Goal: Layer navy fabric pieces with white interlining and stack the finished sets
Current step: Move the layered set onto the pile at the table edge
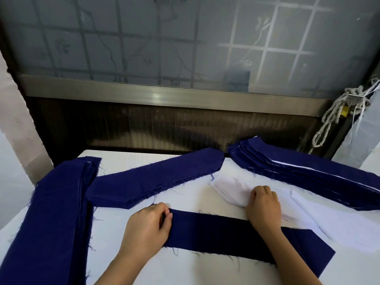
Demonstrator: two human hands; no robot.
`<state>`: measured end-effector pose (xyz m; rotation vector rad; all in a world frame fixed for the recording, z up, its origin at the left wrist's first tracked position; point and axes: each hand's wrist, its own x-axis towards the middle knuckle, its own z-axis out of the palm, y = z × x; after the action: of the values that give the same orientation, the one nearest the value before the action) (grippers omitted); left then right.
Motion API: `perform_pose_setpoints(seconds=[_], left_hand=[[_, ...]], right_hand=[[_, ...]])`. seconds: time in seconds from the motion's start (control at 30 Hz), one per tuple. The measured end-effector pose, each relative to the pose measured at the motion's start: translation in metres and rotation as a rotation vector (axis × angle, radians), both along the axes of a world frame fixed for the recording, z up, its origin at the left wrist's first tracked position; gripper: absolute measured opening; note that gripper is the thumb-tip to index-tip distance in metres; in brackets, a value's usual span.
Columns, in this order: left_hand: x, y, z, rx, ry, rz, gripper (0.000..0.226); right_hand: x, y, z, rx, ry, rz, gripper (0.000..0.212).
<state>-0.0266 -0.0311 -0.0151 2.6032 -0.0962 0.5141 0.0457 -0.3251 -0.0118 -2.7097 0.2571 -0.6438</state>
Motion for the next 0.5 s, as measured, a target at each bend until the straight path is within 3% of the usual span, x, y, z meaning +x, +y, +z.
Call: perform_pose_setpoints(seconds=[0.37,0.5], left_hand=[[-0.001,0.0,0.001,0.0,-0.005,0.013,0.017],[-0.001,0.0,0.001,0.01,0.003,0.019,0.016]], right_hand=[[-0.002,-0.011,-0.001,0.443,-0.129,0.083,0.01],[-0.001,-0.013,-0.002,0.394,-0.087,0.091,0.01]])
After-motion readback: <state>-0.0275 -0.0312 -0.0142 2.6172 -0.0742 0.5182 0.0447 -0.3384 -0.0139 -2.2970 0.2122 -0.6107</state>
